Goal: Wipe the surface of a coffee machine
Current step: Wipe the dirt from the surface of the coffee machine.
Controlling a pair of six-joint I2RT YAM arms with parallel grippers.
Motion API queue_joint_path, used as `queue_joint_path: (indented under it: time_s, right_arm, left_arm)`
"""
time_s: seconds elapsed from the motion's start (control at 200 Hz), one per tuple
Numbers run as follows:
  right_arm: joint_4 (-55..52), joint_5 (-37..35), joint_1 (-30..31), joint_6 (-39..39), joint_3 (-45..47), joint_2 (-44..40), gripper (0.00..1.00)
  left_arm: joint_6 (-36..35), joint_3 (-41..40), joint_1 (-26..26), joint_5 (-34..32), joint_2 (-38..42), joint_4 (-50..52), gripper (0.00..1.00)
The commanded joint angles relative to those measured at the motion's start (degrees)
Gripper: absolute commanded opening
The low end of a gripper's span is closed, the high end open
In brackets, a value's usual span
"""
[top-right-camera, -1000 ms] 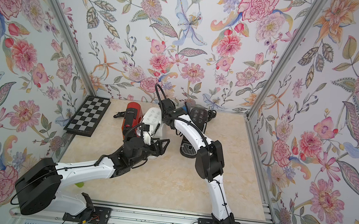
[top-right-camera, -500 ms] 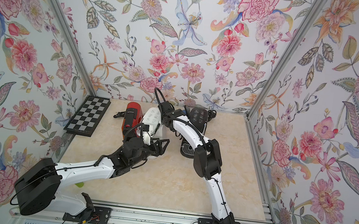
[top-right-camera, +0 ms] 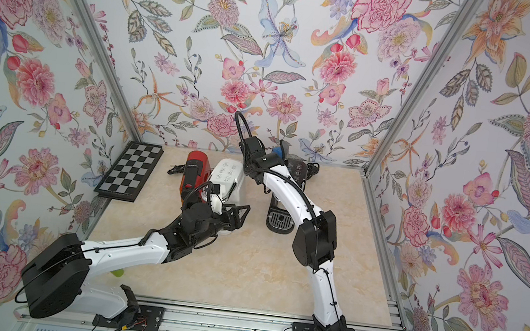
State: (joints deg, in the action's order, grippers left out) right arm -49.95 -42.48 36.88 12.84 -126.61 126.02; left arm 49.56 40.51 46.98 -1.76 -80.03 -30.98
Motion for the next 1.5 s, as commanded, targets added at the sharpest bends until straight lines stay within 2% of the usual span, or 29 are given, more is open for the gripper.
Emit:
queue_joint_path:
  time_s: [0.0,0.33,0.49,0.63,0.881,1.111,1.301,1.491]
  right_arm:
    - [-1.99,-1.37,-0.52,-0.42,1.37,1.34,0.02]
    - [-1.98,0.77,-0.58,-2.33,2.77,6.58,0.02]
    - [-1.99,1.45,-0.8,-2.56,1.5,4.47,0.02]
    - [-1.9,5.46,-1.67,-3.88,-0.9,0.43,0.03]
    - [1.26,22.49,-7.78,-10.55,0.0,-6.77,0.05]
    - [9.31,48.14,-19.05,-19.45,5.73,-10.36,0.09]
    - [10.86,55.64,-24.12,-22.0,7.06,-8.49,0.08]
    - [11.3,67.57,-28.1,-23.99,8.42,-5.7,0.08]
  left_arm:
    - [0.73,-0.43,-0.84,-1.05,0.84,-2.15,0.75]
    - [0.55,-0.87,-0.84,-1.49,1.92,-1.57,0.75]
    - [0.59,-1.05,-0.86,-1.84,2.1,-1.55,0.75]
    - [0.61,-0.74,-0.84,-1.33,1.38,-1.78,0.75]
    - [0.81,-0.26,-0.84,-0.57,0.53,-2.15,0.75]
    - [0.77,2.2,-0.73,0.81,-1.92,-2.26,0.75]
    - [0.45,4.78,-0.23,1.54,-4.16,-1.15,0.75]
    - [0.05,6.36,-0.22,1.06,-5.34,0.04,0.74]
